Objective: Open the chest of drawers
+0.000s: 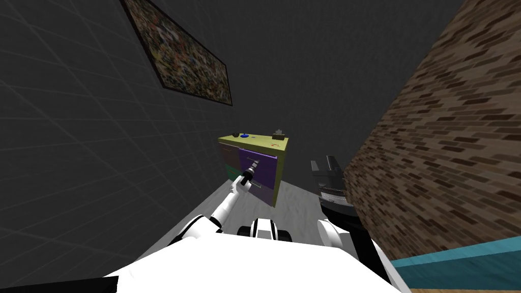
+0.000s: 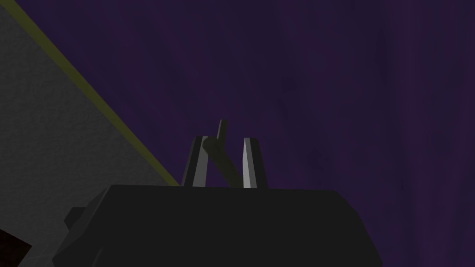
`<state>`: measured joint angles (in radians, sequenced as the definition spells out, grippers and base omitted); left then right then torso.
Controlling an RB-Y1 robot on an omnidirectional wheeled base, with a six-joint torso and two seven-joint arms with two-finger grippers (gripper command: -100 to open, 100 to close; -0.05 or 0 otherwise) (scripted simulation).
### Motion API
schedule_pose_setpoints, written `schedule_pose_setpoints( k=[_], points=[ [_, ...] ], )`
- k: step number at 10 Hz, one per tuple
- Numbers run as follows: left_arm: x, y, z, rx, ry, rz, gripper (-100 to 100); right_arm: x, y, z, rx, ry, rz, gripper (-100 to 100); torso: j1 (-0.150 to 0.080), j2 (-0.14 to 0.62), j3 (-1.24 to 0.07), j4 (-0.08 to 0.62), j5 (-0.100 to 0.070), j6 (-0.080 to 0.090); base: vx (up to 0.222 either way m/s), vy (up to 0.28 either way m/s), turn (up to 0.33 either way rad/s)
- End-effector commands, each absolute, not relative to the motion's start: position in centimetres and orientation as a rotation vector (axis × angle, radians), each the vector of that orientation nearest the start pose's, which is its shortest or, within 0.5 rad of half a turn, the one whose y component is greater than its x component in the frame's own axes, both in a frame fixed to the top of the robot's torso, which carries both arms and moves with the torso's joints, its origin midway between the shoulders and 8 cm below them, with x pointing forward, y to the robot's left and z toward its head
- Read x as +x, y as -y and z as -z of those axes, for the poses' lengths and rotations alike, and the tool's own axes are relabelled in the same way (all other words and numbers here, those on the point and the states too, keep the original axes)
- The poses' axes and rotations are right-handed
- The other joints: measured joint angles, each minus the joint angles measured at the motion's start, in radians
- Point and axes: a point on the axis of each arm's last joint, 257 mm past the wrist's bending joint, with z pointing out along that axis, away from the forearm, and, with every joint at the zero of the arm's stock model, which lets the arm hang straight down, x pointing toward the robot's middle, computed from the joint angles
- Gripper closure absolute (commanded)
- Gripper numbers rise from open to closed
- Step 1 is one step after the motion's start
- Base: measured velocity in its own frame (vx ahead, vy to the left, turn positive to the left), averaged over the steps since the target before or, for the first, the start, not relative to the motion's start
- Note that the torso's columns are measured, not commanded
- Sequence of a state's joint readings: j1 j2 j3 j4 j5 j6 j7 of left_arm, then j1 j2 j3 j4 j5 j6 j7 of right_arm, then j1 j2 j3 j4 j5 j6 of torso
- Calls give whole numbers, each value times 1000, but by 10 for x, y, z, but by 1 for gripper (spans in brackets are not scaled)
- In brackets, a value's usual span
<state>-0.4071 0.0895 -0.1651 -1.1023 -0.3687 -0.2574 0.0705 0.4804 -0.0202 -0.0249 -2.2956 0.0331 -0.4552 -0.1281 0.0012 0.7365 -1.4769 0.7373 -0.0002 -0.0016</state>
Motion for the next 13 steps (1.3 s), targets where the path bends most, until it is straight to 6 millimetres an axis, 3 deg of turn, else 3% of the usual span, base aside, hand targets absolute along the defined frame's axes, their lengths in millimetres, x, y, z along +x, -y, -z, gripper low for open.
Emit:
schedule_pose_setpoints(
  k=[1,3,5,13],
  points=[
    [621,-50,185,-523,-1480,1220,100,349,280,-30,680,-620,-1379,0,0,0,0,0,0,1,-20,38,151],
    [621,-51,194,-533,-1497,1211,100,349,280,-30,680,-620,-1379,0,-3,2,1,0,-1,2,-9,18,21],
    [624,-49,189,-533,-1497,1212,100,349,280,-30,680,-620,-1379,0,-3,0,0,0,0,2,-45,23,2],
    [624,-40,185,-525,-1511,1217,100,349,280,-30,680,-620,-1379,0,-2,4,3,1,0,2,-165,82,10]
  ],
)
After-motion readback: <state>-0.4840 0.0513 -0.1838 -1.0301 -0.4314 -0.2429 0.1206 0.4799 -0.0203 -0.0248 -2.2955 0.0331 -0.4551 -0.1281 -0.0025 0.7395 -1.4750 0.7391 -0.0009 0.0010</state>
